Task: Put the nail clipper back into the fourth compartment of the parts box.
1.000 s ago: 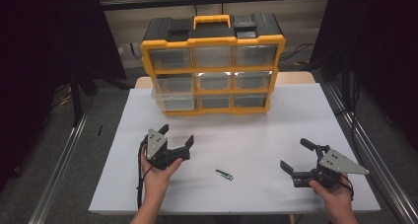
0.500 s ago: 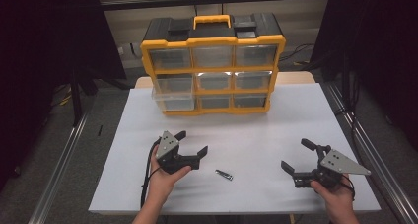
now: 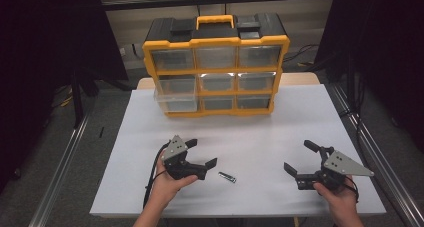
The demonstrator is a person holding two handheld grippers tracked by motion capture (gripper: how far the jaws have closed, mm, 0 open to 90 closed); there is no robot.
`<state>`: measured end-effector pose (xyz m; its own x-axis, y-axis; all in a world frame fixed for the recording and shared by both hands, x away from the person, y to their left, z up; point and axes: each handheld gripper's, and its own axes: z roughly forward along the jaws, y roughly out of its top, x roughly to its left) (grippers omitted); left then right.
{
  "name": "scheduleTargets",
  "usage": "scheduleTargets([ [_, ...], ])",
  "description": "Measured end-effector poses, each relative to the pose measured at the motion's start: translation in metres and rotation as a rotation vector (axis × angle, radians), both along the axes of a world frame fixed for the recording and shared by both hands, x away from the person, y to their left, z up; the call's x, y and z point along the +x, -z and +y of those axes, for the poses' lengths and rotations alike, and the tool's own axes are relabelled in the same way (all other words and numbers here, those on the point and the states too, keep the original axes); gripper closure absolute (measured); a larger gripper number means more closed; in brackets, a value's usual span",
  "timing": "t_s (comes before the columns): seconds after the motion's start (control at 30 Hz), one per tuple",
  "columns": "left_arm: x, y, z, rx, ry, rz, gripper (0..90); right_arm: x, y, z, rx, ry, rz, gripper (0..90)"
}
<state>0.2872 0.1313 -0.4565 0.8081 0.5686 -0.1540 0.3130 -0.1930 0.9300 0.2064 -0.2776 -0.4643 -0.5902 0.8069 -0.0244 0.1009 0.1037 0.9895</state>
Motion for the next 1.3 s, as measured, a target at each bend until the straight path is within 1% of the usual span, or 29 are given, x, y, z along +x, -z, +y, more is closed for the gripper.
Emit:
scheduleTargets([
  [0.03, 0.000, 0.000, 0.000, -0.002, 0.017, 0.009, 1.6, 0.000, 0.000, 0.000, 0.000, 0.000, 0.001, 1.2],
  [0.07, 0.001, 0.001, -0.001, -0.017, 0.042, 0.013, 1.6, 0.000, 0.000, 0.000, 0.001, 0.001, 0.003, 1.2],
  [0.1, 0.001, 0.001, -0.001, -0.005, 0.056, 0.019, 1.6, 0.000, 0.000, 0.000, 0.002, -0.001, 0.003, 1.2],
  [0.13, 0.001, 0.001, -0.002, -0.003, 0.058, 0.020, 1.6, 0.000, 0.000, 0.001, 0.002, 0.000, 0.004, 1.2],
  [0.17, 0.001, 0.002, -0.003, 0.009, 0.067, 0.021, 1.6, 0.001, 0.000, 0.001, 0.002, -0.001, 0.004, 1.2],
  [0.2, 0.000, 0.001, -0.004, 0.029, 0.056, 0.024, 1.6, 0.001, 0.000, 0.001, 0.000, -0.001, 0.003, 1.2],
  [0.23, 0.000, 0.001, -0.005, 0.035, 0.056, 0.026, 1.7, 0.001, 0.000, 0.001, 0.000, -0.001, 0.002, 1.2],
  [0.27, 0.000, 0.001, -0.006, 0.046, 0.068, 0.026, 1.7, 0.001, 0.000, 0.001, 0.000, -0.001, 0.002, 1.2],
  [0.3, 0.000, 0.002, -0.008, 0.041, 0.075, 0.028, 1.7, 0.001, 0.000, 0.001, 0.001, -0.001, 0.004, 1.2],
  [0.37, -0.001, 0.002, -0.011, 0.052, 0.090, 0.024, 2.4, 0.000, 0.000, 0.001, 0.000, 0.000, 0.007, 1.2],
  [0.4, -0.001, 0.003, -0.012, 0.049, 0.098, 0.032, 2.4, 0.001, 0.000, 0.001, -0.002, 0.000, 0.005, 1.3],
  [0.47, -0.001, 0.003, -0.013, 0.071, 0.105, 0.040, 3.2, 0.001, 0.000, 0.001, -0.003, -0.003, 0.002, 1.3],
  [0.5, -0.001, 0.003, -0.013, 0.070, 0.111, 0.034, 4.1, 0.001, 0.000, 0.001, -0.003, -0.003, 0.002, 1.3],
  [0.57, -0.001, 0.003, -0.014, 0.094, 0.126, 0.026, 5.8, 0.001, 0.000, 0.001, -0.001, -0.004, 0.003, 1.3],
  [0.63, -0.001, 0.003, -0.015, 0.100, 0.133, 0.021, 7.1, 0.001, 0.000, 0.001, -0.003, -0.004, 0.003, 1.5],
  [0.73, -0.001, 0.002, -0.016, 0.132, 0.151, 0.020, 14.7, 0.001, 0.000, 0.001, -0.003, -0.004, 0.003, 1.5],
  [0.77, -0.001, 0.003, -0.016, 0.131, 0.164, 0.024, 15.7, 0.000, 0.000, 0.001, -0.003, -0.006, 0.007, 1.5],
  [0.83, 0.000, 0.003, -0.018, 0.143, 0.184, 0.035, 20.6, 0.001, 0.000, 0.001, -0.004, -0.003, 0.003, 1.5],
  [0.87, -0.001, 0.003, -0.019, 0.153, 0.205, 0.057, 20.3, 0.001, 0.000, 0.001, -0.005, -0.003, 0.001, 1.5],
  [0.9, 0.000, 0.004, -0.020, 0.162, 0.231, 0.062, 22.1, 0.001, 0.000, 0.001, -0.006, -0.003, 0.002, 1.5],
  [0.97, -0.001, 0.004, -0.022, 0.196, 0.233, 0.068, 23.9, 0.000, 0.000, 0.001, -0.004, -0.005, 0.006, 1.5],
  [1.0, 0.000, 0.006, -0.023, 0.183, 0.243, 0.074, 24.2, 0.000, 0.000, 0.001, -0.004, -0.006, 0.006, 1.5],
  [1.03, -0.001, 0.006, -0.024, 0.168, 0.240, 0.092, 24.7, 0.000, 0.000, 0.001, -0.004, -0.006, 0.007, 1.5],
  [1.1, -0.001, 0.006, -0.025, 0.181, 0.248, 0.098, 26.6, 0.000, 0.000, 0.001, -0.003, -0.002, 0.004, 1.5],
  [1.17, -0.001, 0.007, -0.026, 0.189, 0.256, 0.092, 27.9, 0.000, 0.000, 0.000, -0.001, -0.001, 0.005, 1.5],
  [1.2, -0.002, 0.006, -0.026, 0.205, 0.255, 0.101, 28.4, 0.000, 0.000, 0.000, -0.001, 0.000, 0.003, 1.5],
  [1.23, -0.001, 0.006, -0.026, 0.208, 0.257, 0.108, 29.1, 0.000, 0.000, 0.000, -0.001, 0.001, 0.004, 1.5],
  [1.27, -0.001, 0.006, -0.027, 0.212, 0.267, 0.103, 29.9, 0.000, 0.000, 0.000, -0.003, 0.002, 0.002, 1.6],
  [1.3, -0.002, 0.007, -0.028, 0.198, 0.262, 0.106, 31.4, 0.000, 0.000, 0.000, -0.002, 0.002, 0.003, 1.6],
])
